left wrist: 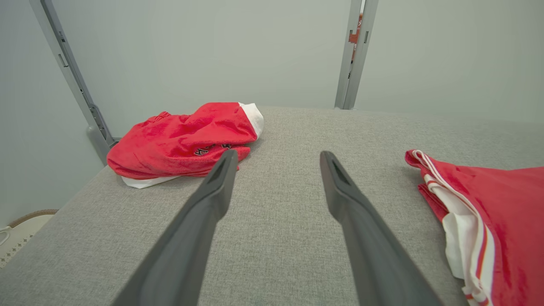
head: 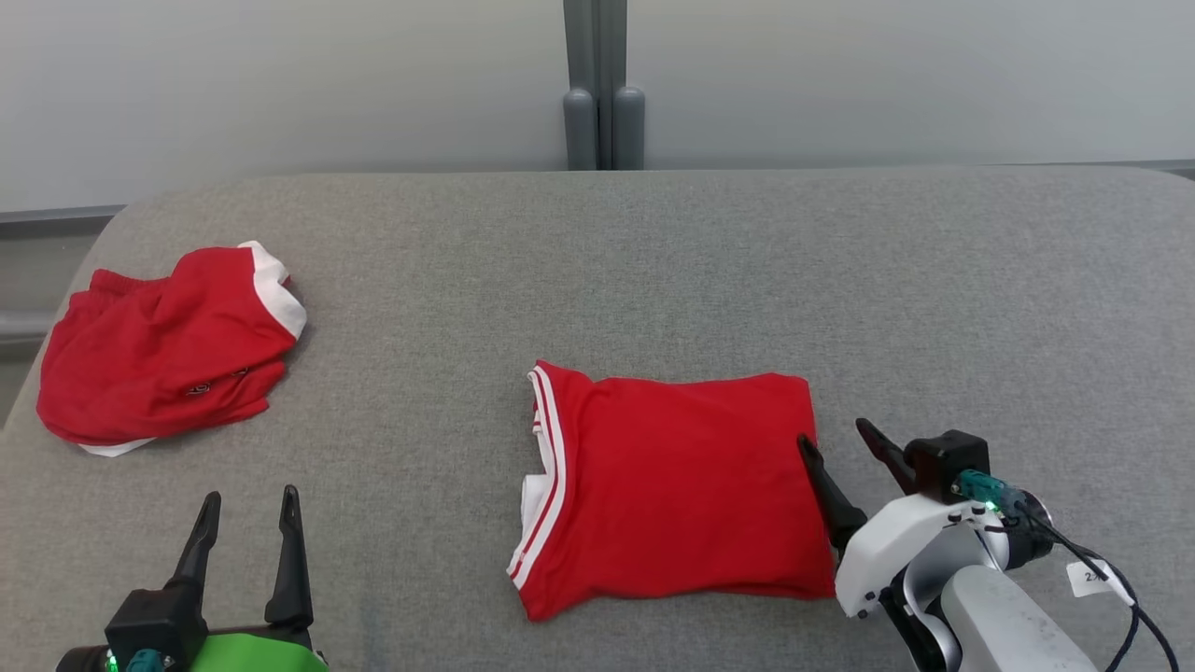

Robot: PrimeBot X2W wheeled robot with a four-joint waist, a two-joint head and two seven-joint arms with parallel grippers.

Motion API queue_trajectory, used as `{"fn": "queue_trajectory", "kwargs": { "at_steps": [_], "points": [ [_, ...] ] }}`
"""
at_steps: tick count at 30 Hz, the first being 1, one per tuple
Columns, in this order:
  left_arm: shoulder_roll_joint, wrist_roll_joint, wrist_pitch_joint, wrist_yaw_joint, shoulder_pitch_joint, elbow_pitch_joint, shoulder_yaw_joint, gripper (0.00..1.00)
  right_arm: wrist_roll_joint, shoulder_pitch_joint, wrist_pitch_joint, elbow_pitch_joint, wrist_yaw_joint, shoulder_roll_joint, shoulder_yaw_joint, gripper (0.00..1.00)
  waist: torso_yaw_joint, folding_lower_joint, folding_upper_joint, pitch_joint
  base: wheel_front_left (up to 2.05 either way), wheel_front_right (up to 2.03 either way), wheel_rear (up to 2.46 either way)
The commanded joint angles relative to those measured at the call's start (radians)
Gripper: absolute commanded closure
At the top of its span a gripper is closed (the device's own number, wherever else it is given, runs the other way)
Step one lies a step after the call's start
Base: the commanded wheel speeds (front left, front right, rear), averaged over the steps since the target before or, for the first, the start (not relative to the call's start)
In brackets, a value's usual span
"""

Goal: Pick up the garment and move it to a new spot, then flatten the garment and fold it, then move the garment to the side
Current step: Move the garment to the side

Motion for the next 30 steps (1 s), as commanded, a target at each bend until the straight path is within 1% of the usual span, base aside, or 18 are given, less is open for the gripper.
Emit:
{"fn": "queue_trajectory", "kwargs": {
  "at_steps": [1, 6, 15, 16, 18, 20, 23, 27, 30],
  "points": [
    [0.002, -0.008, -0.003, -0.003, -0.019, 0.004, 0.001, 0.0, 0.007, -0.018, -0.005, 0.032, -0.001, 0.004, 0.005, 0.0, 0.016, 0.0, 0.0, 0.016, 0.0, 0.0, 0.0],
    [-0.001, -0.006, -0.003, -0.003, -0.033, 0.005, -0.003, 0.0, 0.021, -0.054, -0.028, 0.156, -0.001, 0.022, 0.018, 0.0, 0.029, 0.0, 0.0, 0.037, 0.0, 0.0, 0.0],
    [-0.005, -0.005, -0.003, -0.003, -0.061, 0.01, -0.015, 0.0, 0.066, -0.124, -0.049, 0.336, -0.001, 0.05, 0.056, 0.0, 0.044, 0.0, 0.0, 0.074, 0.0, 0.0, 0.0],
    [-0.007, -0.005, -0.003, -0.003, -0.065, 0.011, -0.016, 0.0, 0.077, -0.128, -0.047, 0.355, -0.001, 0.053, 0.065, 0.22, 0.046, 0.0, 0.0, 0.076, 0.0, 0.0, 0.0],
    [-0.009, -0.005, -0.003, -0.003, -0.069, 0.011, -0.018, 0.0, 0.099, -0.136, -0.052, 0.366, -0.001, 0.06, 0.085, 1.0, 0.048, 0.0, 0.0, 0.08, 0.0, 0.0, 0.0],
    [-0.01, -0.006, -0.003, -0.003, -0.069, 0.01, -0.011, 0.0, 0.124, -0.148, -0.056, 0.372, 0.0, 0.061, 0.106, 1.0, 0.045, 0.0, 0.0, 0.086, 0.0, 0.0, 0.0],
    [-0.013, -0.007, -0.003, -0.003, -0.067, 0.012, -0.006, 0.0, 0.143, -0.177, -0.064, 0.371, -0.001, 0.034, 0.129, 1.0, 0.035, 0.0, 0.0, 0.095, 0.0, 0.0, 0.0],
    [-0.017, -0.006, -0.003, -0.003, -0.088, 0.006, -0.024, 0.0, 0.156, -0.237, -0.066, 0.362, -0.002, -0.024, 0.165, 1.0, 0.017, 0.0, 0.0, 0.124, 0.0, 0.0, 0.0],
    [-0.019, -0.009, -0.003, -0.003, -0.12, -0.003, -0.049, 0.0, 0.162, -0.307, -0.047, 0.348, -0.002, -0.08, 0.2, 1.0, 0.0, 0.0, 0.0, 0.172, 0.0, 0.0, 0.0]
  ]
}}
